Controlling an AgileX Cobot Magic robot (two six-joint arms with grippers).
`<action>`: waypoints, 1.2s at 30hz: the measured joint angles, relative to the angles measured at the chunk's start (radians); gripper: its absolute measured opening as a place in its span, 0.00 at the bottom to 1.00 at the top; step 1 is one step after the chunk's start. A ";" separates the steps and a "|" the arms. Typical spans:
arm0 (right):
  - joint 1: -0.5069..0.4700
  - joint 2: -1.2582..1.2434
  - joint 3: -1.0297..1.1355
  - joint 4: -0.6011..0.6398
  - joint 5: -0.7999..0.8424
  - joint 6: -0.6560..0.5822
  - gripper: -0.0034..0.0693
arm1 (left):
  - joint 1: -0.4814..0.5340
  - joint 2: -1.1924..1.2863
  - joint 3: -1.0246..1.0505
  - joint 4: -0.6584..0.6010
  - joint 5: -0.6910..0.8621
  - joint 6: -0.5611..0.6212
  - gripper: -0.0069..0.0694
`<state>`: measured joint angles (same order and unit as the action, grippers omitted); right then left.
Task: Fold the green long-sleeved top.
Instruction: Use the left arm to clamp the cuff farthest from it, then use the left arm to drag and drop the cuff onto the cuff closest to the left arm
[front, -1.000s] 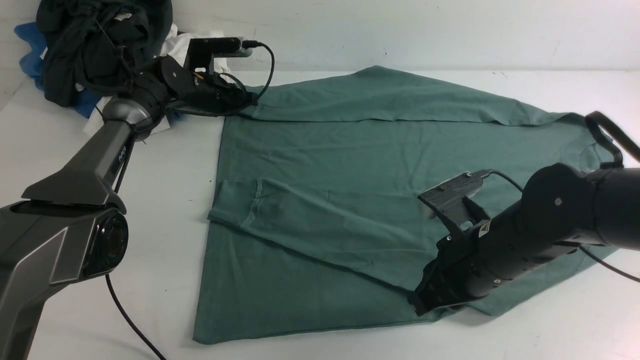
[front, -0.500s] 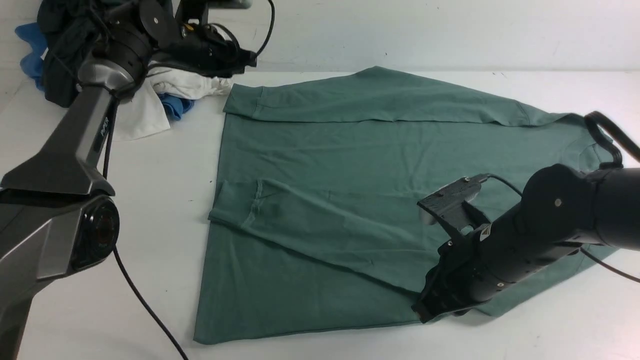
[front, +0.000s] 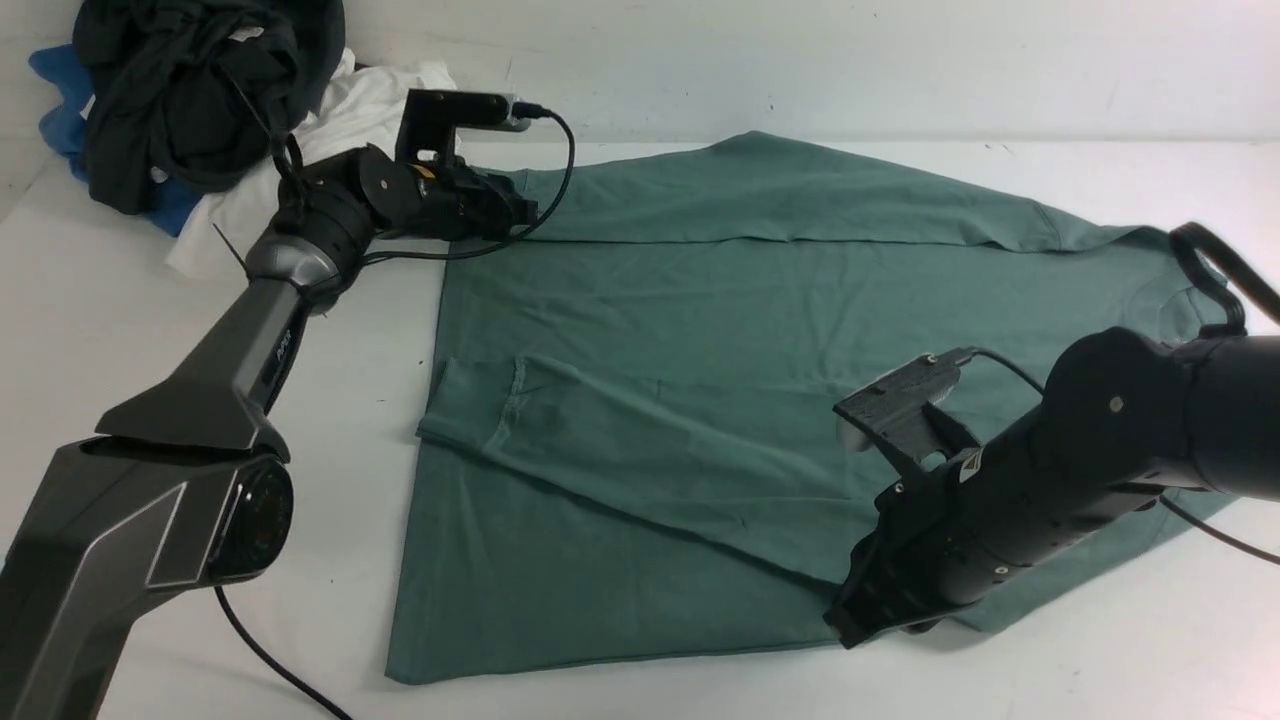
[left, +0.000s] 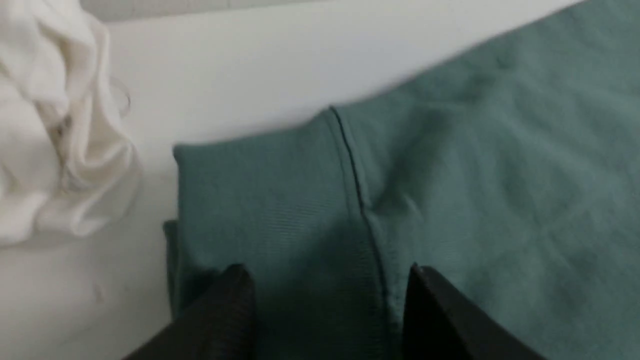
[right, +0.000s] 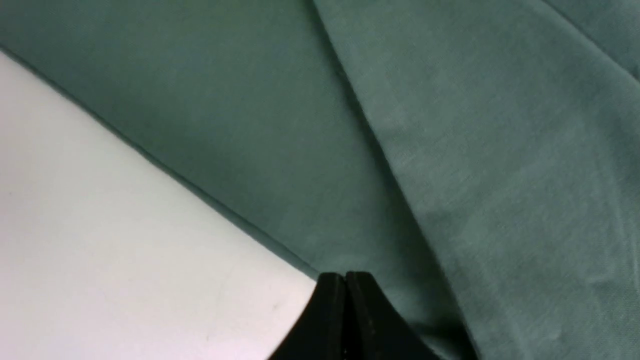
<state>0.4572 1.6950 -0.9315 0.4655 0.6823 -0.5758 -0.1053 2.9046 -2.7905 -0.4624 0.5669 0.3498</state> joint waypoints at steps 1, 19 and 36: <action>0.000 0.000 0.000 0.002 0.008 0.000 0.03 | 0.000 0.000 0.000 0.000 0.003 0.000 0.36; 0.000 0.000 0.000 -0.008 0.051 0.000 0.03 | -0.023 -0.151 -0.122 0.160 0.364 -0.128 0.09; 0.000 -0.331 0.000 -0.501 0.136 0.315 0.03 | -0.205 -0.532 0.405 0.361 0.681 -0.177 0.09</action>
<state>0.4572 1.3639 -0.9315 -0.0360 0.8178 -0.2605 -0.3108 2.3723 -2.3850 -0.1012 1.2479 0.1726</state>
